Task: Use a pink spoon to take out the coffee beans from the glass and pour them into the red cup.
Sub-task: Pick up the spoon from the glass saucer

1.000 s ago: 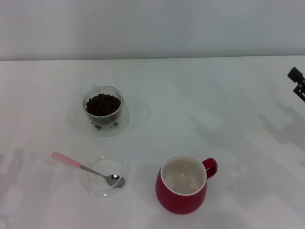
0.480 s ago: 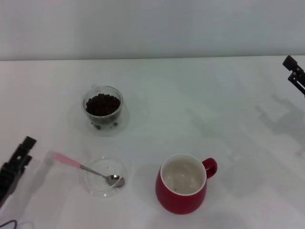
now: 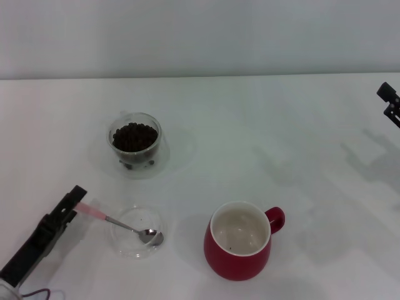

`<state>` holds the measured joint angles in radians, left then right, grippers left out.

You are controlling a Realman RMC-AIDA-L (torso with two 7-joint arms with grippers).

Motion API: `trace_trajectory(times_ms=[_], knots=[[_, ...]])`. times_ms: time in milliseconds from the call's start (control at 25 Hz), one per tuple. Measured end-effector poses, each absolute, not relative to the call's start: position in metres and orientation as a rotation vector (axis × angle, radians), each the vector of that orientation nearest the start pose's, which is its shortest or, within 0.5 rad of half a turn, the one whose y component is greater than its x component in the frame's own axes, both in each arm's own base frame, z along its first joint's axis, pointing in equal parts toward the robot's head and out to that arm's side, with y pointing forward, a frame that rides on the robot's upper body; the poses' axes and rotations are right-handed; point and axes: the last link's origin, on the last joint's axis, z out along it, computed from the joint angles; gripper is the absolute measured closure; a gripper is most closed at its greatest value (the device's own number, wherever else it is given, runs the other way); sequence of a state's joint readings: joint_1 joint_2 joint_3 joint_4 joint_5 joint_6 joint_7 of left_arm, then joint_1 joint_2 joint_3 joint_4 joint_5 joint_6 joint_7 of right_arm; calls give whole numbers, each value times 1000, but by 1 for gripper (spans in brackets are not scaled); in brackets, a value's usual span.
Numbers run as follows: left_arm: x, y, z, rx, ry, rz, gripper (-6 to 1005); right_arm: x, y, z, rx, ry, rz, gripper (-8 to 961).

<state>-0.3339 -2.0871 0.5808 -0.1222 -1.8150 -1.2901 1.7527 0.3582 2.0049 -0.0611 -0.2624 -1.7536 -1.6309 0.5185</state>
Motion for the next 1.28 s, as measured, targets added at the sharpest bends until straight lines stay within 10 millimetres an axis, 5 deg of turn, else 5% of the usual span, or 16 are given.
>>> trace_trajectory(times_ms=[1280], knots=[[-331,245,-80,2243,2260,1668,141,348,273,58,-1864,254,854,293]])
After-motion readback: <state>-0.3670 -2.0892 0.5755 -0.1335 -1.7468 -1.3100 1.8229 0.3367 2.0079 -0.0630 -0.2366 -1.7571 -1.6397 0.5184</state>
